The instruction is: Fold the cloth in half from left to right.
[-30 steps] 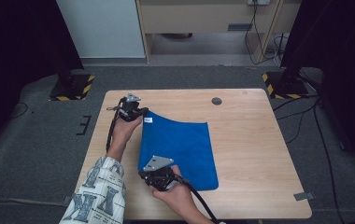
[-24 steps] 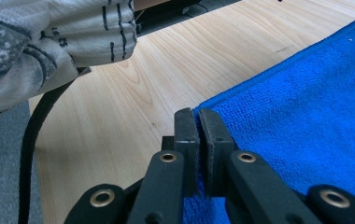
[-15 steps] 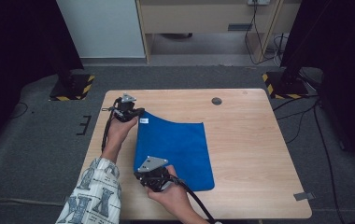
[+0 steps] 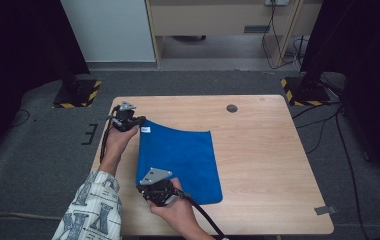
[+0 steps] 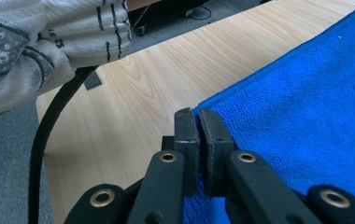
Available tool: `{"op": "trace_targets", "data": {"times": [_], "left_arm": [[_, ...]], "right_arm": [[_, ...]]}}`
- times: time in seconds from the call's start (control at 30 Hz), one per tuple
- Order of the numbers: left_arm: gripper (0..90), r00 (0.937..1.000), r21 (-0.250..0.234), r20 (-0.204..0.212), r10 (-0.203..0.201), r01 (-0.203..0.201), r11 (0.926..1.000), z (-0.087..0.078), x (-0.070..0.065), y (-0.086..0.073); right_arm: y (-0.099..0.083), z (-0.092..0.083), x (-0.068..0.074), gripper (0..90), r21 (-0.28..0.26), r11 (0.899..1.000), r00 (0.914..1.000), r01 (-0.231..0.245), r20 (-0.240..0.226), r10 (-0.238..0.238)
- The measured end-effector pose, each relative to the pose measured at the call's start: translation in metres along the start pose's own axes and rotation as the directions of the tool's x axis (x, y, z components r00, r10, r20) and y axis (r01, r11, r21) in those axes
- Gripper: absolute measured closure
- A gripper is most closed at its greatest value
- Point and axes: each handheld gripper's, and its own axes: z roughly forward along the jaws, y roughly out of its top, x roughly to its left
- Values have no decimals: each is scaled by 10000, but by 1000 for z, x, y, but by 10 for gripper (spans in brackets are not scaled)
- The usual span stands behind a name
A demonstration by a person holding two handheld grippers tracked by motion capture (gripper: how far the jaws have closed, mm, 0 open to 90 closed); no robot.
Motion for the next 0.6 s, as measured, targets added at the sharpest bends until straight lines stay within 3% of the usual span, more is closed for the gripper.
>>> {"op": "trace_targets", "data": {"times": [0.3,0.6], "left_arm": [[890,9997,-7,42,-223,223,9998,-9,12,-6],[890,9993,209,202,-304,300,9993,14,-6,0]], "right_arm": [[7,12,11,870,-178,9998,10000,14,-70,-15],[-5,-4,-6,870,-331,9987,9991,-383,140,388]]}}
